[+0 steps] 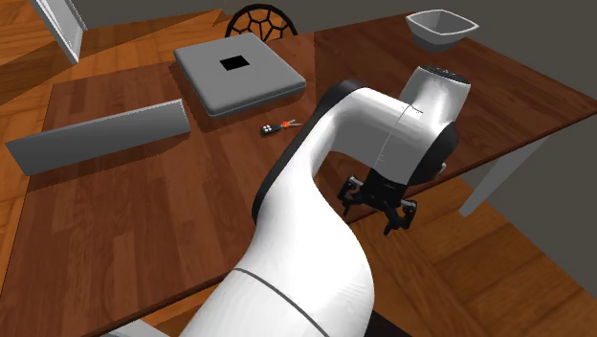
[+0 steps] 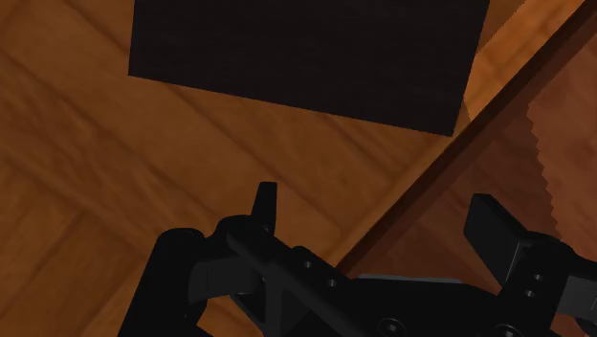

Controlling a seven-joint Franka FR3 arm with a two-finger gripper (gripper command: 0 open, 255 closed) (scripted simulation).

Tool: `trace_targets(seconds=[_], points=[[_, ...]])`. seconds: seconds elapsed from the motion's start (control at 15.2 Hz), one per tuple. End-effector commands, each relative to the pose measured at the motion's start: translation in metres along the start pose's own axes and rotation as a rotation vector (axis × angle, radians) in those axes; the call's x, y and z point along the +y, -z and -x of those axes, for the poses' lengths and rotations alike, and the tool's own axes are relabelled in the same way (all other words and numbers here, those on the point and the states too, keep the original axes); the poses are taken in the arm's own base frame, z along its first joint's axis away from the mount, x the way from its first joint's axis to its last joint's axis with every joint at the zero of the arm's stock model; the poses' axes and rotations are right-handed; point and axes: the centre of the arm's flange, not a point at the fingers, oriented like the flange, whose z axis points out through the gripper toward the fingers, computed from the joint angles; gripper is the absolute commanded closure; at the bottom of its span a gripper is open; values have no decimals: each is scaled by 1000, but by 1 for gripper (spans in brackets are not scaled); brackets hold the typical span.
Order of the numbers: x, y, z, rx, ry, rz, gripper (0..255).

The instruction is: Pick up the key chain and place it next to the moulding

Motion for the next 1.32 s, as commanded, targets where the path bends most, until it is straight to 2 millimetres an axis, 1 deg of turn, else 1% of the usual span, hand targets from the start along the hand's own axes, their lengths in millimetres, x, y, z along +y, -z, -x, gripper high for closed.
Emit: trace_targets(seconds=[0.0,0.59,0.92,1.25], points=[[0,0,0,0,0,0,0],[-110,7,-37,43,-141,-2,0],[-169,11,-64,67,-219,-4,0],[-226,17,-95,91,-297,-5,0]])
